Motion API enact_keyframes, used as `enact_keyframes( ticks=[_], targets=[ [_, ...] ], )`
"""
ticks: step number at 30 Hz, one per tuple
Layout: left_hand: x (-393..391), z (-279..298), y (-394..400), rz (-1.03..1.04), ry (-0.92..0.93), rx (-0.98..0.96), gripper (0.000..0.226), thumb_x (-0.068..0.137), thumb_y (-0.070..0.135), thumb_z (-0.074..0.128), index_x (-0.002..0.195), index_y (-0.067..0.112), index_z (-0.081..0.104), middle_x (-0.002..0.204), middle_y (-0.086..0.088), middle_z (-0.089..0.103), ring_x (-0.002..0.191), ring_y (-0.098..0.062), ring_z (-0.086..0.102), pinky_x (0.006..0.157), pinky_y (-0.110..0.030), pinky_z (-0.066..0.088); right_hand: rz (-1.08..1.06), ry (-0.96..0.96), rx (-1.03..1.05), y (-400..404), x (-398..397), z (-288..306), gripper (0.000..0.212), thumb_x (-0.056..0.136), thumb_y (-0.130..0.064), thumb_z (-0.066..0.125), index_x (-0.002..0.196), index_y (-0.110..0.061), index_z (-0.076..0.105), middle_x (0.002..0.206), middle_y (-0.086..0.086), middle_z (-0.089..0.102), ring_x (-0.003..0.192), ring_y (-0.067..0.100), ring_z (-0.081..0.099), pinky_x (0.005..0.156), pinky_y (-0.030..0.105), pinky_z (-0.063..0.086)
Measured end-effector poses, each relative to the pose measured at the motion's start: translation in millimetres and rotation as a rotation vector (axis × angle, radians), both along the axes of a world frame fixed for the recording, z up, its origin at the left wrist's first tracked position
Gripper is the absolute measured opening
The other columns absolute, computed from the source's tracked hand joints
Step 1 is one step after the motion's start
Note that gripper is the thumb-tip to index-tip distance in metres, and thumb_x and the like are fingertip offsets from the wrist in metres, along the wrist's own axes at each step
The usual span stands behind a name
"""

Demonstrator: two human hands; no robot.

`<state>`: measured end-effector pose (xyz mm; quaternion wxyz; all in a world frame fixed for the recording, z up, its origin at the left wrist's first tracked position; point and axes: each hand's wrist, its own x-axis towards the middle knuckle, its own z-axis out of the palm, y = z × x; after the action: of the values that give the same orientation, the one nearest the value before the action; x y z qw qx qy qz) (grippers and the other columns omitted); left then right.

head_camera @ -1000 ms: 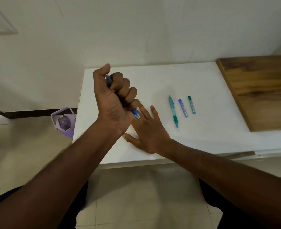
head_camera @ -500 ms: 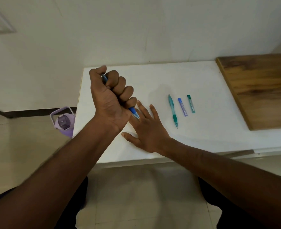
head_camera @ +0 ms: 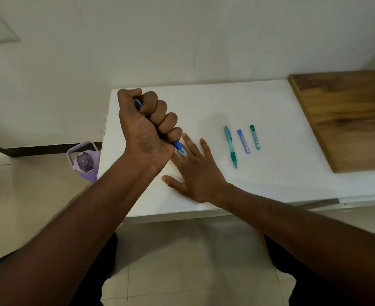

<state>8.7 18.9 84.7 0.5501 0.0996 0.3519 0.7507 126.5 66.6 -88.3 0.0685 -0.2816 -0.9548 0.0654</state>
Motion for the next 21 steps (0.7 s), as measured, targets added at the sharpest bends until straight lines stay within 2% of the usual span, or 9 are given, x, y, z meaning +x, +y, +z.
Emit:
enact_keyframes(
  ticks=[3,8,11,13,16,21],
  targets=[
    [0.8,2.2,-0.3,-0.034,0.015,0.026,0.054,0.105,0.044,0.025,0.056,0.024,0.015,0.052,0.007,0.008,0.046,-0.013,0.005,0.045,-0.02,0.012,0.0,-0.003,-0.002,-0.9,0.2,0.8,0.083,0.098,-0.079,0.027,0.165,-0.03,0.023,0.175,0.004,0.022,0.163,0.033,0.014,0.126,0.068,0.015],
    [6.2,4.6,-2.0,-0.029,0.138,0.034,0.052,0.106,0.039,0.023,0.056,0.024,0.016,0.051,0.006,0.009,0.045,-0.012,0.005,0.046,-0.02,0.012,-0.006,0.013,0.014,-0.9,0.0,1.0,0.083,0.098,-0.079,0.029,0.164,-0.028,0.028,0.173,0.006,0.028,0.161,0.035,0.022,0.125,0.068,0.019],
    [7.6,4.4,-2.8,-0.041,0.148,0.063,0.058,0.108,0.049,0.023,0.056,0.023,0.017,0.045,0.009,0.015,0.042,-0.01,0.009,0.044,-0.018,0.014,-0.007,0.015,0.015,-0.5,-0.1,-0.7,0.083,0.098,-0.079,0.028,0.164,-0.028,0.028,0.173,0.006,0.028,0.161,0.034,0.022,0.125,0.068,0.019],
    [7.9,3.9,-4.0,-0.05,0.14,0.082,0.061,0.107,0.054,0.02,0.054,0.023,0.02,0.046,0.008,0.015,0.042,-0.01,0.009,0.045,-0.019,0.012,-0.008,0.026,0.023,-0.5,-0.2,-1.8,0.082,0.098,-0.079,0.029,0.163,-0.027,0.031,0.172,0.006,0.031,0.16,0.035,0.025,0.124,0.068,0.021],
    [8.5,2.7,-4.5,-0.046,0.163,0.089,0.066,0.106,0.044,0.019,0.045,0.025,0.032,0.043,0.011,0.021,0.039,-0.005,0.015,0.044,-0.017,0.016,-0.014,0.039,0.038,-0.4,-1.1,-1.4,0.082,0.098,-0.078,0.033,0.161,-0.026,0.036,0.17,0.007,0.035,0.158,0.036,0.03,0.122,0.069,0.025],
    [5.7,2.0,-4.2,-0.035,0.148,0.094,0.067,0.107,0.046,0.019,0.046,0.024,0.035,0.042,0.012,0.027,0.038,-0.004,0.02,0.045,-0.018,0.017,-0.002,0.026,0.018,0.1,0.0,-3.2,0.083,0.098,-0.078,0.03,0.163,-0.027,0.029,0.173,0.006,0.029,0.161,0.035,0.023,0.124,0.068,0.02]
  ],
)
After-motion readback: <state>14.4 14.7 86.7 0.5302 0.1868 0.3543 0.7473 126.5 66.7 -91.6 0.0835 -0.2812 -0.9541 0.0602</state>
